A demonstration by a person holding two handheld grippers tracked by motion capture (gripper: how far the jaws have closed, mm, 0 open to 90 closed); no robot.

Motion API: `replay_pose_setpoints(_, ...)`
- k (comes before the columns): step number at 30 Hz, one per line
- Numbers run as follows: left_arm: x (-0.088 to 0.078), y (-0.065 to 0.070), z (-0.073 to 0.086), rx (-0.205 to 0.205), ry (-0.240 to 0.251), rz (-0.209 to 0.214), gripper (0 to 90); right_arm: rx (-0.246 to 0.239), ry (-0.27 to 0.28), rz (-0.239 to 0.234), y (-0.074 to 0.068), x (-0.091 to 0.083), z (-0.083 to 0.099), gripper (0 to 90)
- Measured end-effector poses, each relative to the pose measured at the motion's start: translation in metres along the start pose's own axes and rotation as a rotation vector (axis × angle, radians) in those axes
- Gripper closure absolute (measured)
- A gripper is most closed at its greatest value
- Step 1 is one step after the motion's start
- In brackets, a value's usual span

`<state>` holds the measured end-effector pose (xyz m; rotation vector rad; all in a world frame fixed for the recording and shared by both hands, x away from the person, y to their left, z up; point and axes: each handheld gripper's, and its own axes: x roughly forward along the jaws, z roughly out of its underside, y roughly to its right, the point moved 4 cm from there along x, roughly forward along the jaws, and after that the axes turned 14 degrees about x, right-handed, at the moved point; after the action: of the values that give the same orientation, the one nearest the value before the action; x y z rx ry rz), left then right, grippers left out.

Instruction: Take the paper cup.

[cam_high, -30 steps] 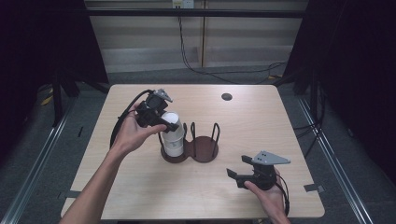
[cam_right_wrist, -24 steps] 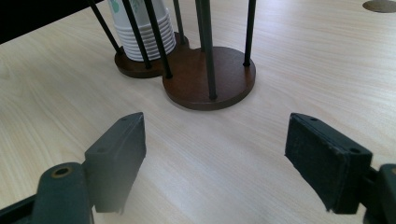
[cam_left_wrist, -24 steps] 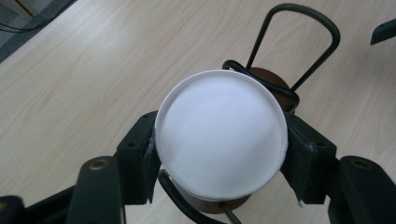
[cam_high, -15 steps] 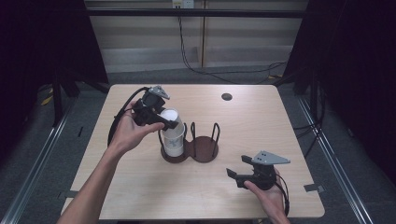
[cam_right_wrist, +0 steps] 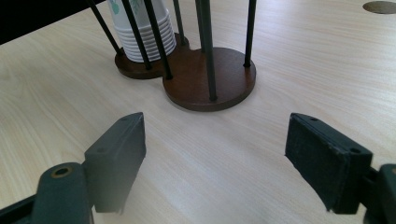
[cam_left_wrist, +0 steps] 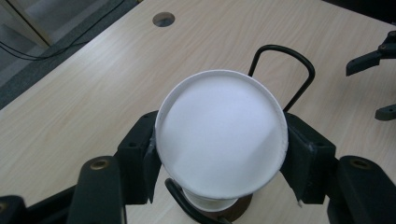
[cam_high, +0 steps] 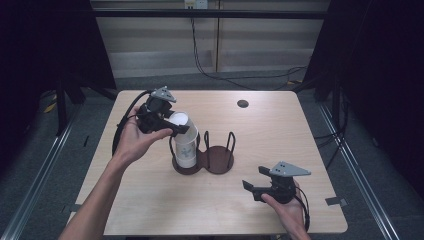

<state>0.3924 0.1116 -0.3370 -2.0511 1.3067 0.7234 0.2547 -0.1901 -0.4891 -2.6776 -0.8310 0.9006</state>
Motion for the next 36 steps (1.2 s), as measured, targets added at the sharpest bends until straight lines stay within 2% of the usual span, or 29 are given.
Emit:
replay_pose_setpoints(9, -0.014, 0.002, -0.005, -0.006, 0.102, -0.023, 37.3, 0.002, 0.006, 0.000, 0.000, 0.000, -0.001, 19.8)
replay_pose_setpoints(12, -0.015, 0.003, -0.004, -0.014, 0.122, -0.033, 37.3, 0.001, 0.009, -0.001, -0.001, 0.000, -0.001, 19.8)
replay_pose_setpoints(15, -0.016, 0.003, -0.003, -0.021, 0.141, -0.030, 37.3, 0.003, 0.010, -0.002, -0.001, 0.000, -0.001, 19.8)
replay_pose_setpoints(19, -0.020, 0.005, -0.002, -0.032, 0.201, -0.027, 37.3, 0.004, 0.012, -0.001, -0.001, 0.000, -0.001, 19.8)
replay_pose_setpoints(25, -0.024, 0.008, 0.002, -0.041, 0.257, -0.026, 37.3, 0.004, 0.015, -0.002, -0.001, 0.000, -0.001, 19.8)
replay_pose_setpoints(36, -0.034, 0.021, 0.008, -0.020, 0.331, -0.004, 37.3, -0.001, 0.025, -0.013, -0.003, 0.001, -0.002, 19.0)
